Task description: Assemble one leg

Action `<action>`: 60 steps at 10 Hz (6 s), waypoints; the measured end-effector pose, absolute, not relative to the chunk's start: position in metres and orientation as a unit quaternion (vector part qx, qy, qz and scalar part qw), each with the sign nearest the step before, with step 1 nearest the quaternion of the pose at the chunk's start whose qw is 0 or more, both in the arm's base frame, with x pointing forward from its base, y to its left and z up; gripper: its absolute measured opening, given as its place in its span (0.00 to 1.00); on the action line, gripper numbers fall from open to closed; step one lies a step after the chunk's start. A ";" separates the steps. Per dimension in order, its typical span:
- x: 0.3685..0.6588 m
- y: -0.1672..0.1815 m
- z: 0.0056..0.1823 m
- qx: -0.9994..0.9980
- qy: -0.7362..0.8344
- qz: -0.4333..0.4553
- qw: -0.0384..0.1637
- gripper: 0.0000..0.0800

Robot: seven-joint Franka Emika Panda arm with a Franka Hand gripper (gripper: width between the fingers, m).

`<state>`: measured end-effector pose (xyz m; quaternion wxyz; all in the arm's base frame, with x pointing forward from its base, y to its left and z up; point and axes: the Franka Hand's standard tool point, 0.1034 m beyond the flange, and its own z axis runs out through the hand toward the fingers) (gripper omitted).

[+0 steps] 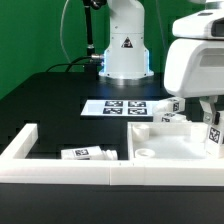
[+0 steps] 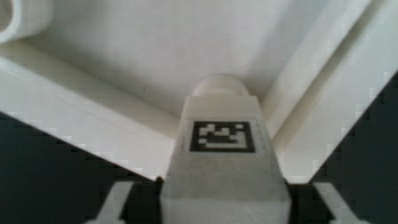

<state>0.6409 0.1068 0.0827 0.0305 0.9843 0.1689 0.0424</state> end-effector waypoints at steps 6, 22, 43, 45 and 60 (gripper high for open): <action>0.639 0.104 0.080 0.974 -0.222 0.041 -0.020 0.37; 0.640 0.104 0.079 0.999 0.002 0.046 0.005 0.81; 0.641 0.103 0.079 0.931 -0.361 0.042 -0.031 0.36; 0.640 0.104 0.079 0.895 -0.445 0.032 -0.032 0.36; 0.641 0.109 0.079 0.997 0.057 0.041 0.007 0.81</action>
Offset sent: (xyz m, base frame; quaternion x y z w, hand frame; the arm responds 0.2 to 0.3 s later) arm -0.0092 -0.0037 -0.0086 0.0343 -0.0124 0.3373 0.9407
